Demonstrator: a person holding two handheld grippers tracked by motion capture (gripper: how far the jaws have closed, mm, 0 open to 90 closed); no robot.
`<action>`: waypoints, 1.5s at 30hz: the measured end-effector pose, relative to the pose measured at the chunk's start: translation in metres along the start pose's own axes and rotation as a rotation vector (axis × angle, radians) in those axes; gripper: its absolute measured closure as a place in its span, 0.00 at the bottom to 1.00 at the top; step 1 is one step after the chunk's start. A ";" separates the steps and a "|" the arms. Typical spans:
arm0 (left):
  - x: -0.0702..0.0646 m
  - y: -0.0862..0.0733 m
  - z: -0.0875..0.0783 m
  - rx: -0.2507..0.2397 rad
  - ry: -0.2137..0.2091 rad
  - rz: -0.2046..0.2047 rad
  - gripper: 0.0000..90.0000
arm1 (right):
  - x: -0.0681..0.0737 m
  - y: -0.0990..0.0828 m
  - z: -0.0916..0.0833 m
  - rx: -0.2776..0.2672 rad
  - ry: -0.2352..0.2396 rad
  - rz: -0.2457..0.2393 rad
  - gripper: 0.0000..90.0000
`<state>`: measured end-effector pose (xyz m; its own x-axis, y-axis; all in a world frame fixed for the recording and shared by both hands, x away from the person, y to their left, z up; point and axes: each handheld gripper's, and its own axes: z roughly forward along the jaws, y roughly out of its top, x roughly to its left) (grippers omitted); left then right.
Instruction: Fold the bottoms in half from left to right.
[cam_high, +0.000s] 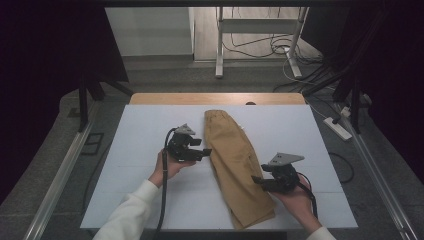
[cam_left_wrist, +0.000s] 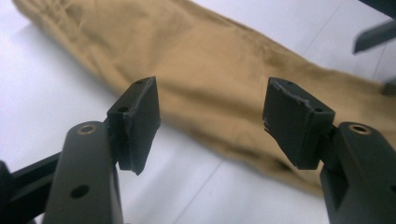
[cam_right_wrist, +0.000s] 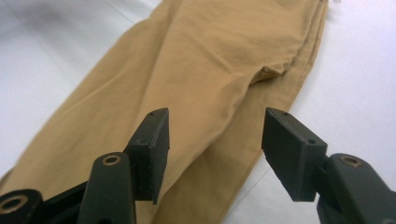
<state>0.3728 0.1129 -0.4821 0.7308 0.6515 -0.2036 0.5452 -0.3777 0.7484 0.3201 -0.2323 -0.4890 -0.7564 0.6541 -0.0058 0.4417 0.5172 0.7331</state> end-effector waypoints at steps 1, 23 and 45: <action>0.000 -0.003 -0.002 0.002 0.001 -0.001 0.40 | -0.002 0.002 0.003 0.009 -0.003 0.000 0.47; 0.003 -0.023 -0.023 -0.010 0.018 -0.017 0.38 | -0.026 0.031 0.067 0.153 -0.035 0.049 0.83; 0.003 -0.023 -0.026 -0.022 0.027 -0.017 0.37 | -0.026 0.026 0.046 0.123 -0.142 0.028 0.56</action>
<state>0.3519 0.1409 -0.4830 0.7102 0.6751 -0.1998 0.5481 -0.3521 0.7587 0.3736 -0.2103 -0.5011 -0.6712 0.7359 -0.0889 0.5238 0.5557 0.6456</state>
